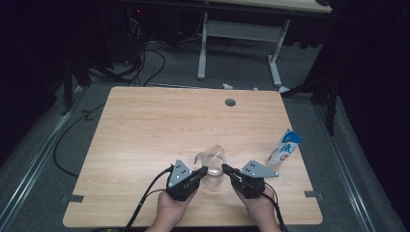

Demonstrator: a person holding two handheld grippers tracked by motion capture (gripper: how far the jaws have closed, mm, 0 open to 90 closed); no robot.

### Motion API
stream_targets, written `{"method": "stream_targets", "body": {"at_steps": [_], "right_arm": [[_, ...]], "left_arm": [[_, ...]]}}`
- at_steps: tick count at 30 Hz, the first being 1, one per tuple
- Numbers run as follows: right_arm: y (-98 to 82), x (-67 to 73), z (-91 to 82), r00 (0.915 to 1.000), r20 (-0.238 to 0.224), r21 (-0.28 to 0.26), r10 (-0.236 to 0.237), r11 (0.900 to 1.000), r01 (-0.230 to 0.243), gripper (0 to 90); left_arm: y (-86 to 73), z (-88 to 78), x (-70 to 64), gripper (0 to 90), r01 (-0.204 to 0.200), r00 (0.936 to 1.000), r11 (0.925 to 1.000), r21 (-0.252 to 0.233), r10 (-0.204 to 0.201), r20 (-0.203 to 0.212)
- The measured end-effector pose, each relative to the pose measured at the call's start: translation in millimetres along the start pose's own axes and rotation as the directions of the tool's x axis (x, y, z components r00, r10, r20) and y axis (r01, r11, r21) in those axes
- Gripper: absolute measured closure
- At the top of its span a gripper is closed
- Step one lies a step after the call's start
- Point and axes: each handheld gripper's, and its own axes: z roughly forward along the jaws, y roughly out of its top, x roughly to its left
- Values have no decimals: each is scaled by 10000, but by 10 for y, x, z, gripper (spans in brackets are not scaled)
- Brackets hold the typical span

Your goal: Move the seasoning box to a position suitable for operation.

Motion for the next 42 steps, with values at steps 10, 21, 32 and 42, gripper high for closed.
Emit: {"method": "stream_targets", "body": {"at_steps": [10,21,32,42], "right_arm": [[-10,-3,0,10000,-18,-41,-44,10000,44,900],[-17,7,-1,10000,36,-70,-55,10000,55,900],[-19,8,-2,9999,44,-83,-101,9999,101,900],[-16,-2,1,9999,-32,-99,-98,9999,97,900]], "left_arm": [[28,-24,44,900,214,9996,9995,-253,-218,-174],[31,-55,121,900,402,9983,9984,-403,-418,-395],[22,-94,200,900,573,9961,9972,-488,-604,-641],[-90,-181,346,865,377,9947,9991,203,-356,-961]]}}
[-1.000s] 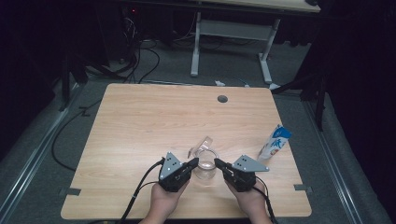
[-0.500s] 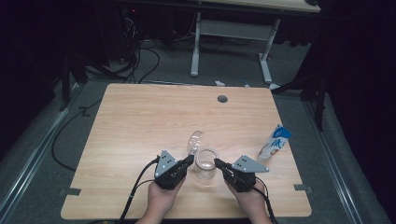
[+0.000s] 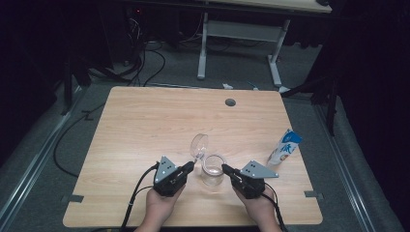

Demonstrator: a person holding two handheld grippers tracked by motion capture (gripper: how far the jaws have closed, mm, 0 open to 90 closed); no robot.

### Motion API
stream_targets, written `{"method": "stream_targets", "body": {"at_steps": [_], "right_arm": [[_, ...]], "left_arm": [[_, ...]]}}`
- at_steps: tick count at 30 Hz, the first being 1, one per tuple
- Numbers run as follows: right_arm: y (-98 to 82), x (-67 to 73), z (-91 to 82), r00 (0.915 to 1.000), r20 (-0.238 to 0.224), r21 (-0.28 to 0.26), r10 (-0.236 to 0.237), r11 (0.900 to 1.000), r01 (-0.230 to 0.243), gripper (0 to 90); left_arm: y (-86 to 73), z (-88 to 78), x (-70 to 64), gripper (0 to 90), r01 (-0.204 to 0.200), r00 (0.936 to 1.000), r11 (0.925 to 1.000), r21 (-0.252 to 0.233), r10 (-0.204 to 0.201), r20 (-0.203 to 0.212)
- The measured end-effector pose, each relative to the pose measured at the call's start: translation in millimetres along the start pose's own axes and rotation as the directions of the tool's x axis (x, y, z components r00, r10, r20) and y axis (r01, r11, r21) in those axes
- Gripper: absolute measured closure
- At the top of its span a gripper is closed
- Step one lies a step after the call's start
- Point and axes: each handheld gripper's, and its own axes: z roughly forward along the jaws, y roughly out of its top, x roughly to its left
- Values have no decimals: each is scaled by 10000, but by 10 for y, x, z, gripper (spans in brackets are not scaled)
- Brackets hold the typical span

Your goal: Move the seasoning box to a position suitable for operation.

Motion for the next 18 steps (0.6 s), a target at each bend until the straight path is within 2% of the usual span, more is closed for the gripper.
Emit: {"method": "stream_targets", "body": {"at_steps": [1,5,8,12,16,18], "right_arm": [[2,3,-1,10000,26,27,8,10000,-8,900],[2,9,-14,10000,57,59,-33,10000,33,890],[3,-20,-38,9999,140,-11,77,10000,-77,883],[-3,-78,-85,9990,375,-73,246,9997,-243,869],[-50,-136,-96,9976,608,91,334,9994,-340,851],[-90,-173,-91,9962,769,224,420,9988,-438,837]], "left_arm": [[-35,-31,60,857,-175,9996,9996,237,180,-221],[-118,-148,234,788,-281,9969,9972,687,330,-709],[-179,-265,387,740,-166,9940,9965,825,254,-1068],[-309,-407,578,706,-77,9866,9933,1149,263,-1612],[-447,-449,602,664,32,9860,9931,1174,165,-1660],[-440,-457,588,646,-224,9856,9926,1191,418,-1636]]}}
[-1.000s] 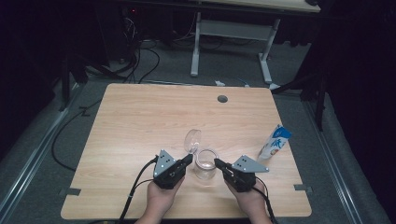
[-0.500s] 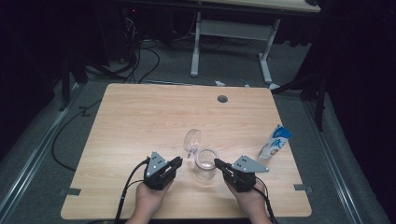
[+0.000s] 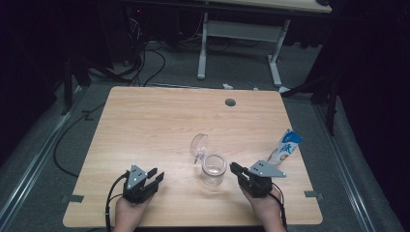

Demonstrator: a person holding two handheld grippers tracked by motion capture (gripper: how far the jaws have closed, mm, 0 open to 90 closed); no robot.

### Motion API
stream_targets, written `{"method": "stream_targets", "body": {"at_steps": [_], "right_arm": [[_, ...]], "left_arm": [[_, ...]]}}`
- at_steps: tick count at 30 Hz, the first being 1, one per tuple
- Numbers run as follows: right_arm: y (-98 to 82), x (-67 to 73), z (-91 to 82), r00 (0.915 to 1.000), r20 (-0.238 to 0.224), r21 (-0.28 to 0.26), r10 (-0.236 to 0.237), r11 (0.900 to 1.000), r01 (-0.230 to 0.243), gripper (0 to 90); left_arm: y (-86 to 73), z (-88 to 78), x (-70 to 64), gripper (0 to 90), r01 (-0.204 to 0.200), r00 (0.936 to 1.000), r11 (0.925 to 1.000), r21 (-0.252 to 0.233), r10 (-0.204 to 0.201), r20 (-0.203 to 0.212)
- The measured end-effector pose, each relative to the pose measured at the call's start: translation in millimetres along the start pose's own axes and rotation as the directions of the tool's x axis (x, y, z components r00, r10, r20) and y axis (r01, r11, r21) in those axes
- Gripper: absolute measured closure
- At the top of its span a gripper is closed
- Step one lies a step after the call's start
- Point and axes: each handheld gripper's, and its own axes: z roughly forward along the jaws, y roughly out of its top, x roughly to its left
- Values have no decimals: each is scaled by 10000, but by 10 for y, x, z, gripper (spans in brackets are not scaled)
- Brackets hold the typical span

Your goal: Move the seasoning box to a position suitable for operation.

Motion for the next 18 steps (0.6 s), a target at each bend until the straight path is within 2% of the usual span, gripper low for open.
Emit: {"method": "stream_targets", "body": {"at_steps": [5,7,9,15,18], "right_arm": [[-104,-111,-45,9978,616,289,261,9992,-279,809],[-144,-172,-98,9952,894,321,401,9986,-431,798],[-181,-249,-157,9907,1216,319,606,9974,-649,778],[-278,-479,-363,9648,2375,122,1131,9928,-1194,697],[-317,-598,-452,9456,2929,15,1416,9889,-1485,648]], "left_arm": [[13,-35,-20,637,-391,9989,9983,-438,403,253],[16,-42,-20,637,-543,9982,9974,-476,555,242],[15,-43,-7,638,-501,9982,9975,-503,517,313],[19,-64,5,637,-441,9982,9966,-703,468,373],[18,-60,4,637,-416,9982,9966,-704,445,400]]}}
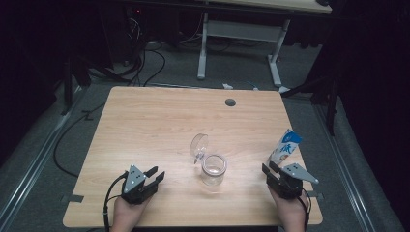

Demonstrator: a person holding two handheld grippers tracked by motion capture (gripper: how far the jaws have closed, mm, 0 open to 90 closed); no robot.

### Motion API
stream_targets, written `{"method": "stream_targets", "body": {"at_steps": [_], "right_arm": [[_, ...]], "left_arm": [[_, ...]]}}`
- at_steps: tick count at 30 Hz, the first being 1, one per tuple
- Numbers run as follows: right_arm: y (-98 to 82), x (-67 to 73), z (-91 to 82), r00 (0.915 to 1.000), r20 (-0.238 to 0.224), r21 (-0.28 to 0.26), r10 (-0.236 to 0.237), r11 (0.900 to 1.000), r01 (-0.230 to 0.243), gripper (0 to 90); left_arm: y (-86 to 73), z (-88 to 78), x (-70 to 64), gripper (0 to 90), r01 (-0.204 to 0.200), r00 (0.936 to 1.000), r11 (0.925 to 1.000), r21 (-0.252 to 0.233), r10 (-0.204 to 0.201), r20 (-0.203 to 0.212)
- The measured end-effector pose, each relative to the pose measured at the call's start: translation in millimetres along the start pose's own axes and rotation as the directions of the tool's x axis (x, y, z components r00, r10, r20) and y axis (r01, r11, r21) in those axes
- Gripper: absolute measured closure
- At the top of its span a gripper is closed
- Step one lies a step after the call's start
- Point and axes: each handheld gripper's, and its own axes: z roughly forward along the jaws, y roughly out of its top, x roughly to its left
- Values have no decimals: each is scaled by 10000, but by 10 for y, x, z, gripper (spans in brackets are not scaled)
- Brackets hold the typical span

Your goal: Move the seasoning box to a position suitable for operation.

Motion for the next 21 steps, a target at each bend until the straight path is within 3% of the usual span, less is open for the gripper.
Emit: {"method": "stream_targets", "body": {"at_steps": [9,15,18,21], "right_arm": [[-39,-188,13,9957,862,92,326,9994,-336,467],[-15,-291,39,9863,1493,9,705,9974,-714,232],[-3,-342,125,9789,1824,312,920,9946,-993,97],[-3,-353,229,9756,1946,491,1015,9924,-1130,60]], "left_arm": [[-2,-5,-22,637,-56,10000,10000,-75,55,-56],[-22,-43,-5,637,-21,9998,10000,-72,20,-177],[-42,-89,5,638,43,9995,9999,-116,-47,-315],[-68,-160,24,638,111,9985,9998,-186,-121,-525]]}}
